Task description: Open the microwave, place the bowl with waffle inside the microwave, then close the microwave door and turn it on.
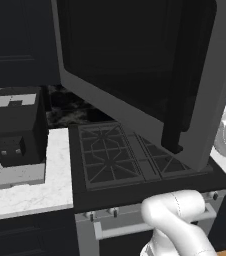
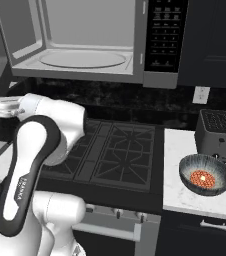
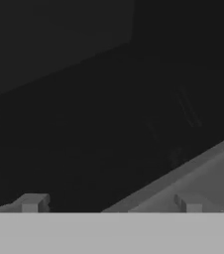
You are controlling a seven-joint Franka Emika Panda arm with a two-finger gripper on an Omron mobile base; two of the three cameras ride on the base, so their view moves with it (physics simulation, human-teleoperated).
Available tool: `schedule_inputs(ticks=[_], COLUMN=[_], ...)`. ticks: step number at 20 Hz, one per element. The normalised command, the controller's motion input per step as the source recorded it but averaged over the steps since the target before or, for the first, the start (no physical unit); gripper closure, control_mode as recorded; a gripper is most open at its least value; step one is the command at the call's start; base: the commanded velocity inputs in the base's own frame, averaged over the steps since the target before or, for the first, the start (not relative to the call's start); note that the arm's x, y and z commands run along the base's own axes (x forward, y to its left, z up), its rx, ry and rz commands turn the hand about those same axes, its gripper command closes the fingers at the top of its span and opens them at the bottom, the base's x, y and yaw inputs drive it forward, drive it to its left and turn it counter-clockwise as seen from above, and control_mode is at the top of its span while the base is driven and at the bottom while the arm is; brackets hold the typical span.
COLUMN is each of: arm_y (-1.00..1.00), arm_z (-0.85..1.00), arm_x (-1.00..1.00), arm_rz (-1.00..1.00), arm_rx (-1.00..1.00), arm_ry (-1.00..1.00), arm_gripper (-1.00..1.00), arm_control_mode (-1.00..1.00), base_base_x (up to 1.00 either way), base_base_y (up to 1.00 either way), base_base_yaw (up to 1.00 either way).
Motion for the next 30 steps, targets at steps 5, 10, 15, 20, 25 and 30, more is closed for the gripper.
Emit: schedule_inputs(ticks=[5, 10, 15, 20, 25, 30], arm_y=[0.84, 0.82, 0.55, 0.13, -0.59, -1.00], arm_z=[0.07, 0.21, 0.10, 0.00, 0.10, 0.20], arm_x=[-0.80, -0.56, 0.11, 0.47, 0.18, 0.04], arm_rz=[0.02, 0.03, -0.04, -0.06, -0.06, -0.31], arm_rx=[-0.09, -0.05, 0.00, 0.00, 0.00, 0.00], arm_ry=[-0.02, -0.05, 0.01, 0.18, 0.19, 0.42], arm_gripper=[-1.00, -1.00, -1.00, -1.00, -1.00, -1.00], arm_control_mode=[-1.00, -1.00, -1.00, -1.00, -1.00, -1.00], base_base_x=[0.00, 0.00, 0.00, 0.00, 0.00, 0.00], base_base_y=[0.00, 0.00, 0.00, 0.00, 0.00, 0.00], base_base_yaw=[0.00, 0.00, 0.00, 0.00, 0.00, 0.00])
